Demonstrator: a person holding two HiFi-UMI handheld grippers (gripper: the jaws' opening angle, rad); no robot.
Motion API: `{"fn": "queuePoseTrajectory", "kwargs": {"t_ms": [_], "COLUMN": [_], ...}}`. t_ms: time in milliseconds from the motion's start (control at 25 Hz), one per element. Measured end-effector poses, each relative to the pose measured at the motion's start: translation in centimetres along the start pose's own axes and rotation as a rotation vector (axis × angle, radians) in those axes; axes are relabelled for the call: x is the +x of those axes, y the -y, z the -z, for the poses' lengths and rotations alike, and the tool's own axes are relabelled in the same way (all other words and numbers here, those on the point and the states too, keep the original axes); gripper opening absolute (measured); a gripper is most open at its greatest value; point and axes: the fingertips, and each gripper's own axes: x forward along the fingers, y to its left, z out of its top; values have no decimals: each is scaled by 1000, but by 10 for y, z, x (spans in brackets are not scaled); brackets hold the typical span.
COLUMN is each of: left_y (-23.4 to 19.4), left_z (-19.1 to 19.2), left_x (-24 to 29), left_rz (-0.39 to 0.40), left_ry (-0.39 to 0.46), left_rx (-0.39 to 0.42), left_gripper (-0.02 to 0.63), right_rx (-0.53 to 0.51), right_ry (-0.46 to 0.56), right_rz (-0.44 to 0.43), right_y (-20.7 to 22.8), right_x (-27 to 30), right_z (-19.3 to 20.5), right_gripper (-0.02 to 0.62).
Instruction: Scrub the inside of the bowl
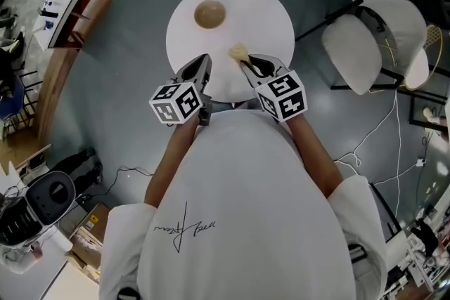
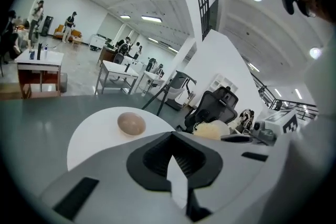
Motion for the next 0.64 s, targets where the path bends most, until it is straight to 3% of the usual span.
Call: {"fn": "queuePoseTrajectory", "kwargs": {"t_ms": [200, 360, 480, 640], "left_y": [22, 36, 41, 38], "left_z": [-6, -7, 3, 17], "left_x": [-9, -12, -19, -27], "left_rz": [45, 71, 87, 67], "left_ry": [39, 54, 45, 17], "left_rx": [41, 133, 150, 160], "left_gripper": [3, 3, 3, 3], "right_rx": [51, 119, 179, 203], "right_ry": [64, 99, 96, 121], "right_rz": [48, 10, -21, 0], "right_y": [5, 1, -6, -4], "right_x": [-23, -27, -27, -35], "right_z": [-16, -20, -12, -12], "right_gripper": [77, 77, 75, 75]}}
